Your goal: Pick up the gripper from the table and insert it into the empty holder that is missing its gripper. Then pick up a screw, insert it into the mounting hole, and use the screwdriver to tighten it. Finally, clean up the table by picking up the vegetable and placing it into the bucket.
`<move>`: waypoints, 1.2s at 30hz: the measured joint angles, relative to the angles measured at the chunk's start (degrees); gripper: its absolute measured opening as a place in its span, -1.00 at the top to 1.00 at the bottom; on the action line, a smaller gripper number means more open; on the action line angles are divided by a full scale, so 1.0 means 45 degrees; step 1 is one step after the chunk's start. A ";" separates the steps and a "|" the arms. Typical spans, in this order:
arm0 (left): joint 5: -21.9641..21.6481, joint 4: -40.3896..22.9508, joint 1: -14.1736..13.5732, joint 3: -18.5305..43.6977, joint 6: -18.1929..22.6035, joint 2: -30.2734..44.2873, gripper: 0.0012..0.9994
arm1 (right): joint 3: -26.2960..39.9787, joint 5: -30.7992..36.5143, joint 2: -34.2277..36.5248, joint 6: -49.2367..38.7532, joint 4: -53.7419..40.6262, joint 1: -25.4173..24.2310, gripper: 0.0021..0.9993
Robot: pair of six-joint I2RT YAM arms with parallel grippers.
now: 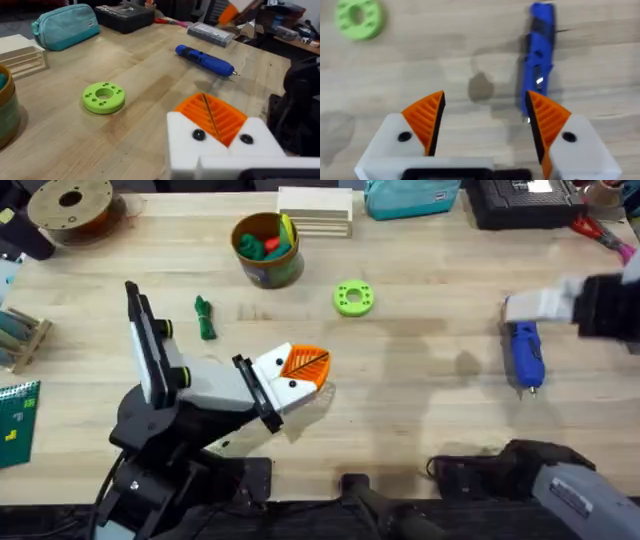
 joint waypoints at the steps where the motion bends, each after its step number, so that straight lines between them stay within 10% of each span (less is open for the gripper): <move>1: 0.0000 0.0000 0.0000 0.0000 0.0000 0.0002 0.99 | -0.0008 -0.0042 0.0396 -0.0329 0.0418 -0.0551 -0.81; 8: -0.0005 0.0000 0.0000 0.0000 0.0000 0.0000 0.99 | -0.0028 -0.0094 0.3231 -0.2914 0.2363 -0.2608 -0.81; 29: -0.0005 0.0000 0.0000 0.0000 0.0000 0.0005 0.99 | -0.0062 -0.0032 0.9969 -0.5190 0.5264 -0.3689 -0.89; 36: -0.0010 0.0000 0.0000 0.0000 0.0000 0.0002 0.99 | -0.0042 0.0084 1.0030 -0.5231 0.5558 -0.3744 -0.52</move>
